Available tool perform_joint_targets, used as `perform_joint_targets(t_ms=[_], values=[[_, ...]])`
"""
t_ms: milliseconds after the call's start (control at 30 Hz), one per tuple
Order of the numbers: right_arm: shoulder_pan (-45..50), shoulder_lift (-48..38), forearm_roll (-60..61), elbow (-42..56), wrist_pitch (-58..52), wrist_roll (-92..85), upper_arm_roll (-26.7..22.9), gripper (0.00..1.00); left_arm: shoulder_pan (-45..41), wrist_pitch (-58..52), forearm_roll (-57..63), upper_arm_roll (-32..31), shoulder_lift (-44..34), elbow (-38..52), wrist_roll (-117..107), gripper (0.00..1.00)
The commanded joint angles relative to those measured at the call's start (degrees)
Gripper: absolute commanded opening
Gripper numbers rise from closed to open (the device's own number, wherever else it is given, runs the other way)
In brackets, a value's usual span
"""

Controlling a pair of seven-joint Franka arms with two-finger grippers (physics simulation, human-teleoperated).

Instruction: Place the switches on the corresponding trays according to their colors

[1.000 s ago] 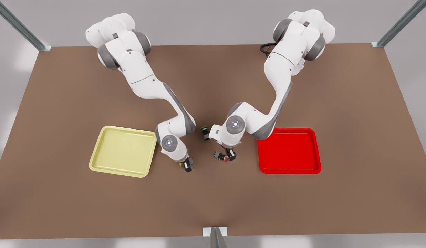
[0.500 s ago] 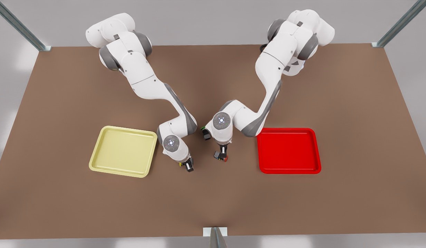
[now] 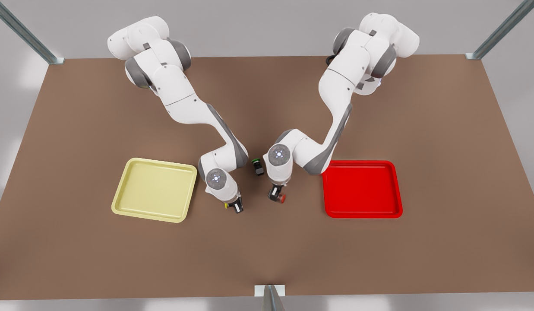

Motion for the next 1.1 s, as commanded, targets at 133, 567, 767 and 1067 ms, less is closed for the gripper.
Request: perform_joint_targets(t_ms=[133, 567, 767, 1067], values=[[-0.1, 0.0, 0.0, 0.0, -0.1, 0.0, 0.0, 0.54, -0.6, 1.8, -1.3, 0.4, 0.9, 0.0, -1.0, 1.0], [-0.3, -2.9, -0.6, -0.1, -0.7, -0.2, -0.1, 0.54, -1.9, 3.0, -1.3, 1.1, 3.0, 0.0, -6.1, 1.0], [-11.3, -13.7, -1.8, -5.1, -15.2, -32.9, -0.5, 0.54, -1.3, 2.9, 0.3, 1.2, 2.4, -1.1, -4.3, 1.0], [-20.9, -24.3, -3.6, -28.2, -15.8, -76.0, -8.5, 1.0, 0.1, 5.0, 2.8, 1.1, 1.1, -4.5, -4.0, 1.0]])
